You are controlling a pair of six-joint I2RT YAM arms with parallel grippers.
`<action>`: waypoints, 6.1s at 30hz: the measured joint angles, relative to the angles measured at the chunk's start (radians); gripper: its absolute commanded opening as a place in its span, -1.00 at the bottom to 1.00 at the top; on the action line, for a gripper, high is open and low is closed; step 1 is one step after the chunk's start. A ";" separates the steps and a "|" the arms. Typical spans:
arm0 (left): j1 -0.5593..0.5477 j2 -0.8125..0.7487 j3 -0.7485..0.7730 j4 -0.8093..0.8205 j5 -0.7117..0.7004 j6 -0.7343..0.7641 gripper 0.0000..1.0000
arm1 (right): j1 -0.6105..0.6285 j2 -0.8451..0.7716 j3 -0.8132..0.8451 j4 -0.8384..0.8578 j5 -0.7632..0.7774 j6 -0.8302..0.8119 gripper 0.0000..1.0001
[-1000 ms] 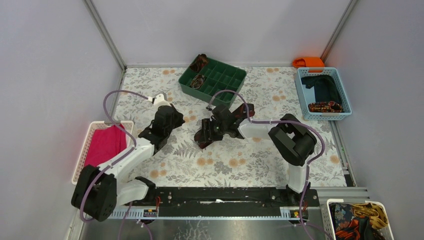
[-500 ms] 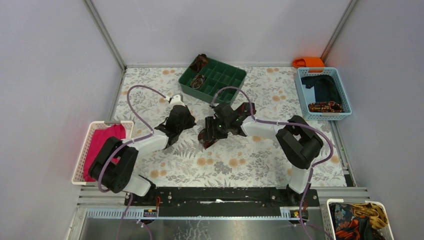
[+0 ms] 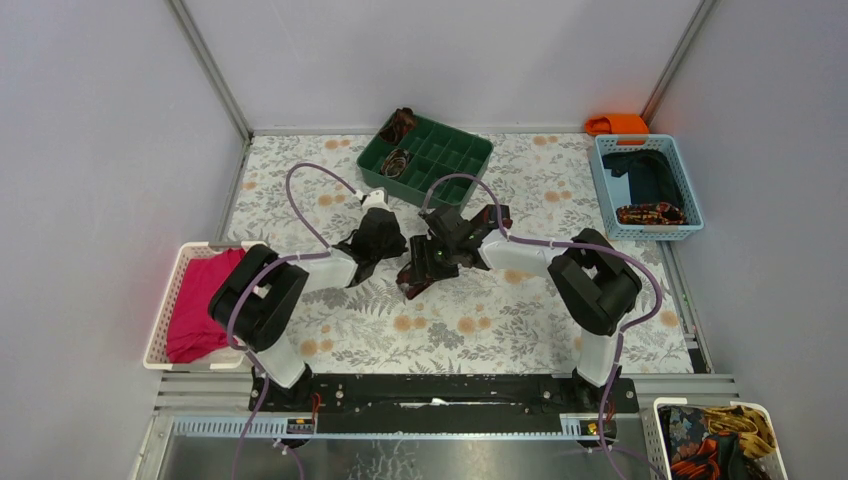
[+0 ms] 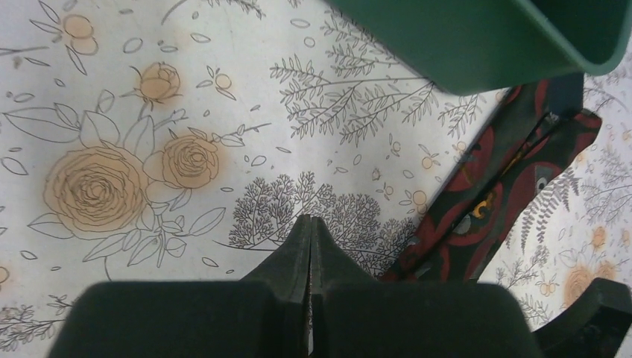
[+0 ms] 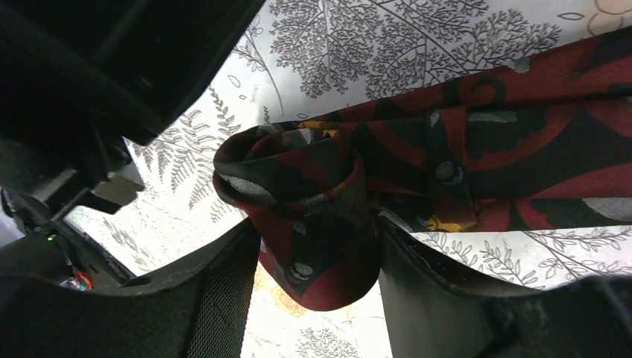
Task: Roll the ties
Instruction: Roll the tie at the center of the board.
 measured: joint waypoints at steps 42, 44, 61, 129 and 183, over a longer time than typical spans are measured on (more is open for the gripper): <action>-0.038 0.117 0.024 0.062 0.013 0.041 -1.00 | -0.001 -0.136 -0.015 -0.120 0.234 -0.151 0.23; -0.039 0.122 0.037 0.052 0.002 0.059 -1.00 | 0.000 -0.214 -0.063 -0.117 0.236 -0.151 0.20; -0.039 0.140 0.024 0.115 0.090 0.096 -1.00 | 0.023 -0.377 -0.323 -0.002 0.224 -0.091 -1.00; -0.012 -0.820 -0.074 -0.442 -0.338 -0.080 -1.00 | 0.323 -0.127 0.061 -0.158 0.560 -0.476 0.42; -0.011 -0.809 -0.100 -0.512 -0.377 -0.013 -1.00 | 0.213 0.208 0.284 -0.190 0.729 -0.490 0.30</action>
